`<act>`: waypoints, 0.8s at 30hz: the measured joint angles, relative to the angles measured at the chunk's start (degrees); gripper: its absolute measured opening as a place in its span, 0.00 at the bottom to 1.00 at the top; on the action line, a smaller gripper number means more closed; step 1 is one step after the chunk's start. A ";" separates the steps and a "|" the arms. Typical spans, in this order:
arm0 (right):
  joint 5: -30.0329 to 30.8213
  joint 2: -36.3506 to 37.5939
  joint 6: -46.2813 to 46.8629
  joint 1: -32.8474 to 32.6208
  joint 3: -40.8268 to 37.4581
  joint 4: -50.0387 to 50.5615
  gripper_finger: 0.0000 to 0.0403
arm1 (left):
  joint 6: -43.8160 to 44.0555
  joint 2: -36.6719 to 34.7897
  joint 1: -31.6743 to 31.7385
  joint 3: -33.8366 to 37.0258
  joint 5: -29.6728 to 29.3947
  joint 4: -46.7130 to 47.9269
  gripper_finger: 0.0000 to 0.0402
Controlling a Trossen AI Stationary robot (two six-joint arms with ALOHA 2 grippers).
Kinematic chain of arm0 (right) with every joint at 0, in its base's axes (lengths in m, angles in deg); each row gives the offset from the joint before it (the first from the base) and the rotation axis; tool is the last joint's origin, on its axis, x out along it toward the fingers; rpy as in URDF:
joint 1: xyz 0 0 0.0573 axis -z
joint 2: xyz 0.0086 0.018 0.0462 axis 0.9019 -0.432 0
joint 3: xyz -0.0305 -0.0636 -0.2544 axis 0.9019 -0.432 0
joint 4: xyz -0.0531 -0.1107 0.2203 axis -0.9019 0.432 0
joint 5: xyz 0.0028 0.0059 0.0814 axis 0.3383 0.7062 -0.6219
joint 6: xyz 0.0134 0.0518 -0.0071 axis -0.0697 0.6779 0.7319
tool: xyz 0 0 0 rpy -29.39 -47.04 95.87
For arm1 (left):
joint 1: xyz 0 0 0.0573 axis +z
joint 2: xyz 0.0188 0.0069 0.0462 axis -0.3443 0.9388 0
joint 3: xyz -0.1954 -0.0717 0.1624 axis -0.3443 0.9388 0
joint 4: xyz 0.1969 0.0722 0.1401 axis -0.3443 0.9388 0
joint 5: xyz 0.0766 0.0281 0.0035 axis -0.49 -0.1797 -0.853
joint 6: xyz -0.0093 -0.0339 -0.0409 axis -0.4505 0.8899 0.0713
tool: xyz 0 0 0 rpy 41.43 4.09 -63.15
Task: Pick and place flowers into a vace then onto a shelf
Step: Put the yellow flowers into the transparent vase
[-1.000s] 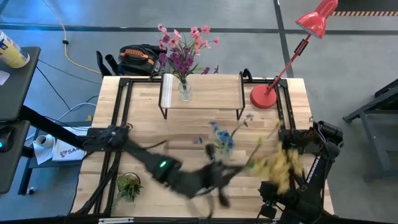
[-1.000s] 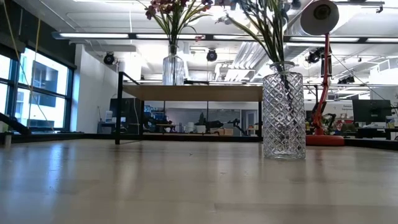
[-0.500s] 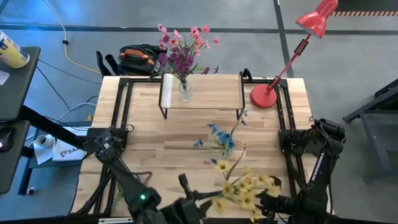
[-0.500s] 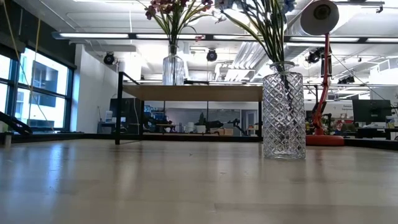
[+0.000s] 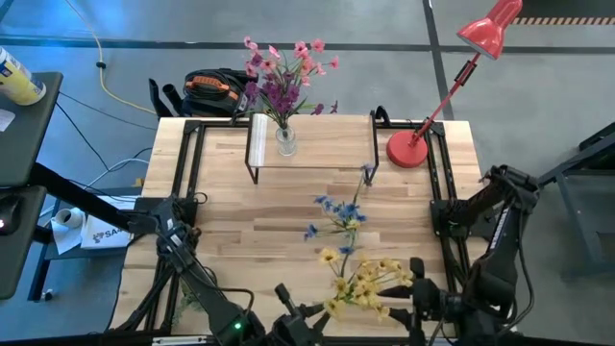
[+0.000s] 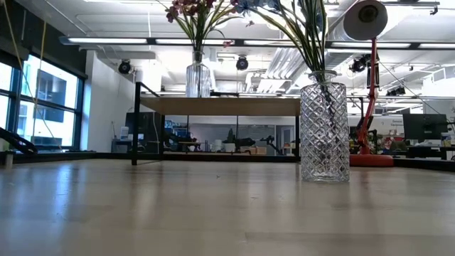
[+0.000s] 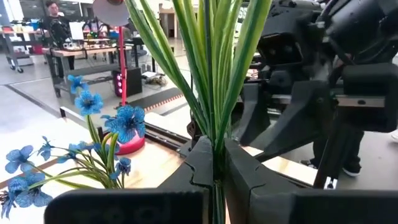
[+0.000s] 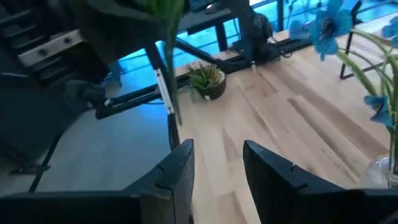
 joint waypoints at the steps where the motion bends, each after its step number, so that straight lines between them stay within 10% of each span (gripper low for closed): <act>1: 0.12 -0.08 0.17 0.51 -0.02 -0.10 0.32 | -0.05 0.02 0.20 0.00 0.10 0.02 0.12; 24: 3.76 -0.04 -12.56 7.35 -0.15 -9.86 0.70 | 0.27 -0.09 5.43 -0.16 11.97 8.74 0.14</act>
